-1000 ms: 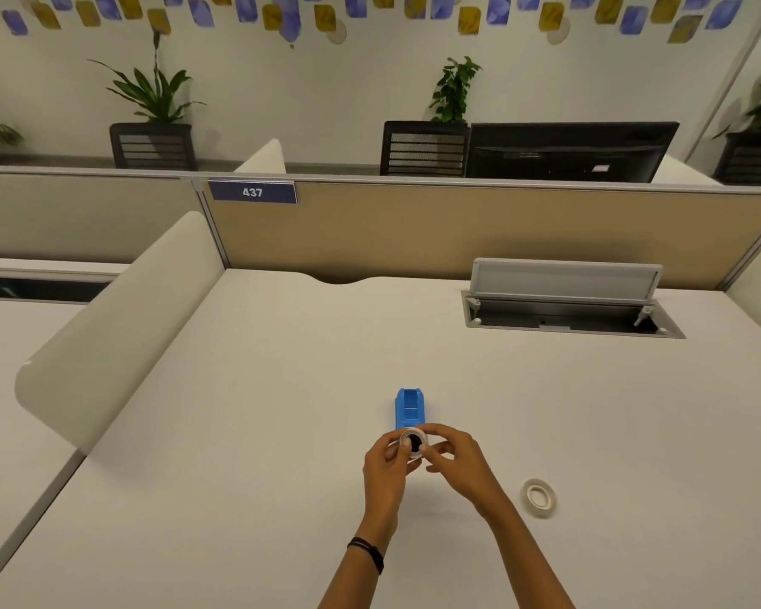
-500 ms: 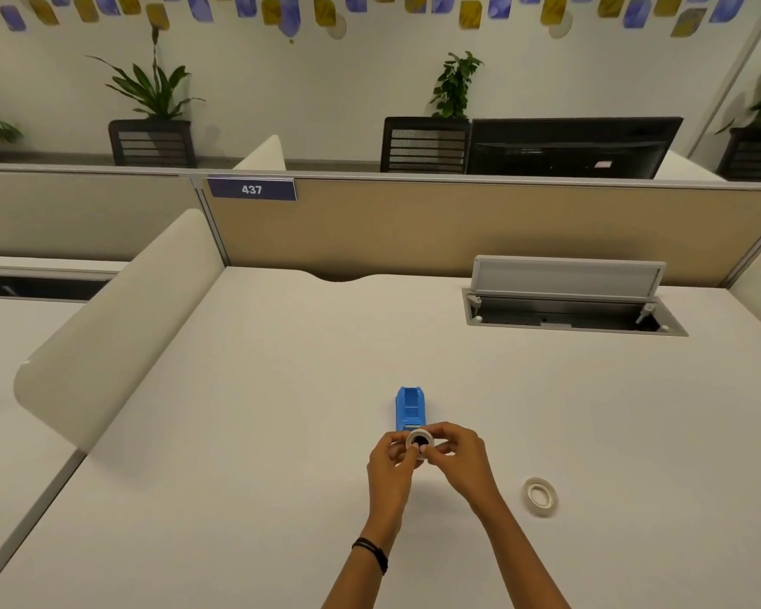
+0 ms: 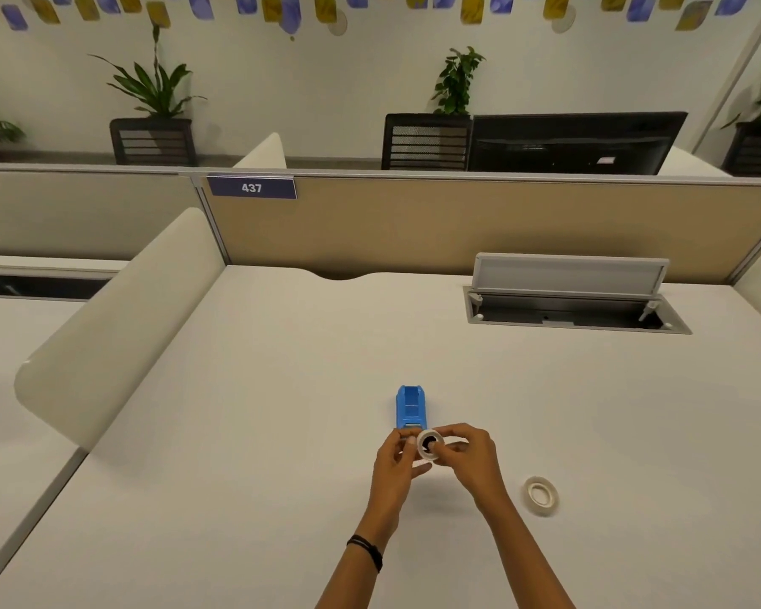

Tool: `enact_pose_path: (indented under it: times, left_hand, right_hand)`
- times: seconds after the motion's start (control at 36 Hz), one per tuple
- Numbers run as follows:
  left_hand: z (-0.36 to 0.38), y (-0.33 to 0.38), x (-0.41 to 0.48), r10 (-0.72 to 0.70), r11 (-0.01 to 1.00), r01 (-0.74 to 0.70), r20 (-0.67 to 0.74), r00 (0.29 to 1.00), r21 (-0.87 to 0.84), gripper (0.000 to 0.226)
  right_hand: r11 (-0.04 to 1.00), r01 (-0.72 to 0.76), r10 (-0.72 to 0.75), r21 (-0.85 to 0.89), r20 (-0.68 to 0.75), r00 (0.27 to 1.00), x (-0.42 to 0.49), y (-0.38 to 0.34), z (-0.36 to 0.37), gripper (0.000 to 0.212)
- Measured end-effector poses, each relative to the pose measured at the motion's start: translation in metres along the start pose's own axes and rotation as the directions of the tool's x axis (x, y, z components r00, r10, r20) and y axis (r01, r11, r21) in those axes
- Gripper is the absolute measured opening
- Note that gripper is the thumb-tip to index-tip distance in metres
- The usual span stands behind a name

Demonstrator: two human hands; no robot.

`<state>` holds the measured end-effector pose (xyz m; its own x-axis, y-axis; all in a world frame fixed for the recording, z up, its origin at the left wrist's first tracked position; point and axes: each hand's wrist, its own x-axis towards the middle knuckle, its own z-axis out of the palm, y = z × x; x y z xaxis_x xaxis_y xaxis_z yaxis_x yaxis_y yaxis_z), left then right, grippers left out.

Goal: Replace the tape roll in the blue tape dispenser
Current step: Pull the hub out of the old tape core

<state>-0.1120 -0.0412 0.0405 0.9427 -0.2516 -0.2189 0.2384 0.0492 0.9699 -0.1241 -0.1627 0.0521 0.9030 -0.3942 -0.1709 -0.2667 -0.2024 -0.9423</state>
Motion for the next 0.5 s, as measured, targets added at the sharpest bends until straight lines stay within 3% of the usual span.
enact_pose_path:
  times: [0.19, 0.39, 0.5]
  left_hand:
    - [-0.010, -0.001, -0.003, -0.102, 0.994, 0.094, 0.162, 0.982, 0.056, 0.029]
    - [-0.004, -0.013, 0.000, -0.162, 0.986, 0.159, 0.073, 0.984, 0.044, 0.021]
    - [-0.001, -0.021, 0.002, -0.215, 0.976, 0.212, 0.059, 0.975, 0.053, 0.016]
  right_hand:
    - [0.997, -0.058, 0.063, -0.041, 0.152, 0.986, 0.001, 0.006, -0.012, 0.021]
    - [0.992, -0.123, 0.122, -0.007, 0.204, 0.971, 0.005, 0.012, -0.011, 0.019]
    - [0.984, -0.174, 0.176, -0.028, 0.158, 0.972, 0.010, 0.022, -0.016, 0.016]
